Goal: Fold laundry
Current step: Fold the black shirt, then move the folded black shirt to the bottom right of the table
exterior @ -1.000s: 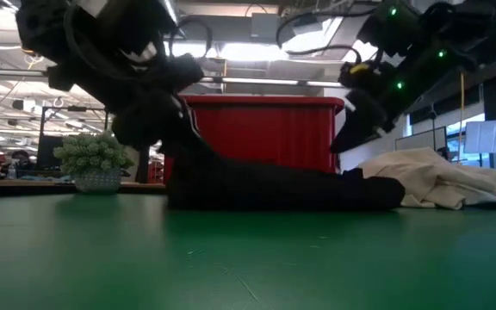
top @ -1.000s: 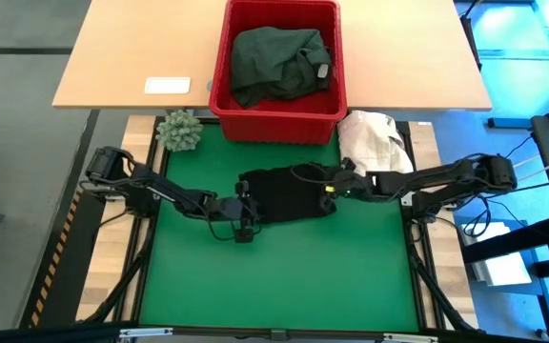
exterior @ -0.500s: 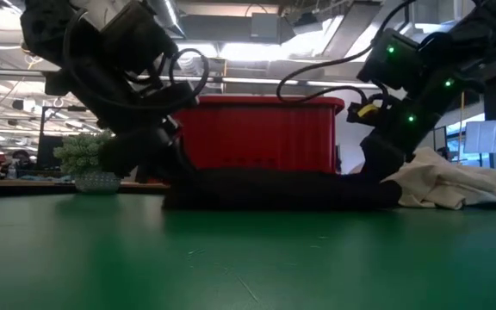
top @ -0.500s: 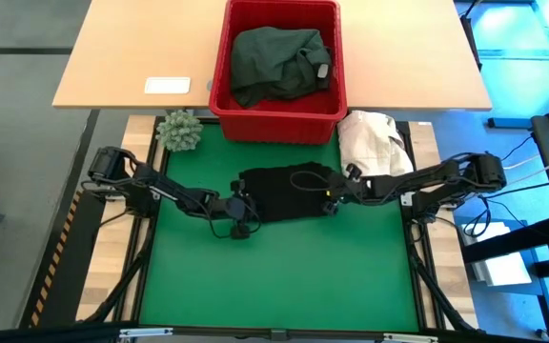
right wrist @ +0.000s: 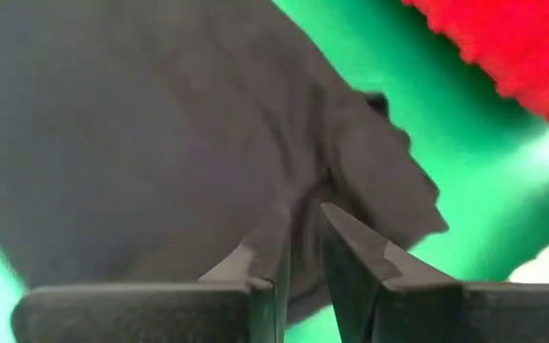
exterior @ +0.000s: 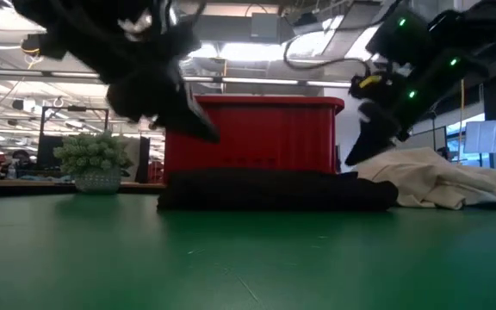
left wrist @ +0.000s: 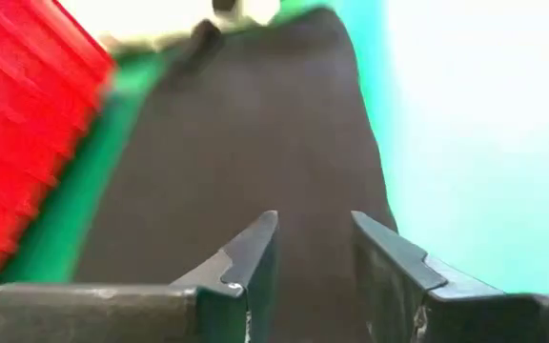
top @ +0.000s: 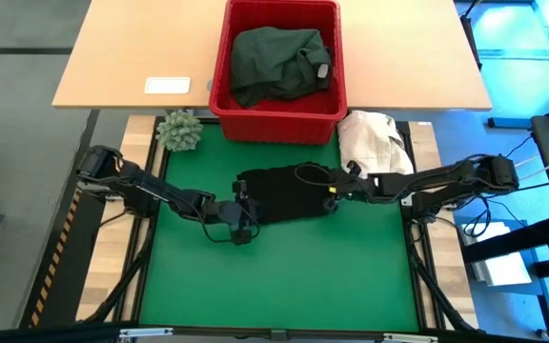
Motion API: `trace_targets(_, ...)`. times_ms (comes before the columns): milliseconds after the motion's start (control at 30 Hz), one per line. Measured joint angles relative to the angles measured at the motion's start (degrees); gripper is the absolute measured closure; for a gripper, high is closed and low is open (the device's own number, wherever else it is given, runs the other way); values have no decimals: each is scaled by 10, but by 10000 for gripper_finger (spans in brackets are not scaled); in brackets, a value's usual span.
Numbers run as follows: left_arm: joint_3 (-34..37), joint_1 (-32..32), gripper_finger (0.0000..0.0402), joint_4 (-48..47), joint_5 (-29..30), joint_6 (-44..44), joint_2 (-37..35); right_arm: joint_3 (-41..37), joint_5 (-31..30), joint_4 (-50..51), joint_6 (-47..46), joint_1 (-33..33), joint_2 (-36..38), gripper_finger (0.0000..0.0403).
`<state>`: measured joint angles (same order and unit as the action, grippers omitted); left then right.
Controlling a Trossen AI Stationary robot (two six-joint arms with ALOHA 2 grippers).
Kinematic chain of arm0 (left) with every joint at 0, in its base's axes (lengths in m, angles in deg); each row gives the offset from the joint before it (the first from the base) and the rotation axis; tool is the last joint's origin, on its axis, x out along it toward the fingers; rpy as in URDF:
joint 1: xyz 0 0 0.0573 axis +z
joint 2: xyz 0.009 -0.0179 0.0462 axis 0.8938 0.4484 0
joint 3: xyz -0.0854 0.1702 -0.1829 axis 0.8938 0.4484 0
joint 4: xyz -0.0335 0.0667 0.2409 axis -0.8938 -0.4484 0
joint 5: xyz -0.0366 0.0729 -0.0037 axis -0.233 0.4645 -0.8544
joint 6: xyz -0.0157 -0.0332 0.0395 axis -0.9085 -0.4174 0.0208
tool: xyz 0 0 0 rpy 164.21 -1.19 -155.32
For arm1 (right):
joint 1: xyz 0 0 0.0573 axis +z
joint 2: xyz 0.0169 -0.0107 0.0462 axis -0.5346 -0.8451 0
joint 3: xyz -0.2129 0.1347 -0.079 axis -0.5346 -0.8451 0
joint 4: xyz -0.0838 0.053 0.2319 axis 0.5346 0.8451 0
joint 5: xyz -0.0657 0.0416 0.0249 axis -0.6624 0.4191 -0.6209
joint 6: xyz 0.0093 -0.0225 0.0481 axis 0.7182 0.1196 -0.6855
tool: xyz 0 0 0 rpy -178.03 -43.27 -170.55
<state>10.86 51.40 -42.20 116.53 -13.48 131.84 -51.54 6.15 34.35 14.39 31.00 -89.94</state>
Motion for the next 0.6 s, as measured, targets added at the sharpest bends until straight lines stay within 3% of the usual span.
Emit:
trace_targets(167,-35,-2,279,8,38,21,-11,0,-34,-49,19,52,36,343)
trace_targets(400,-42,-1,279,6,11,2,-11,0,-77,-73,46,126,38,343)
trace_targets(600,-38,11,279,9,6,-23,-10,0,-103,-108,90,141,37,343)
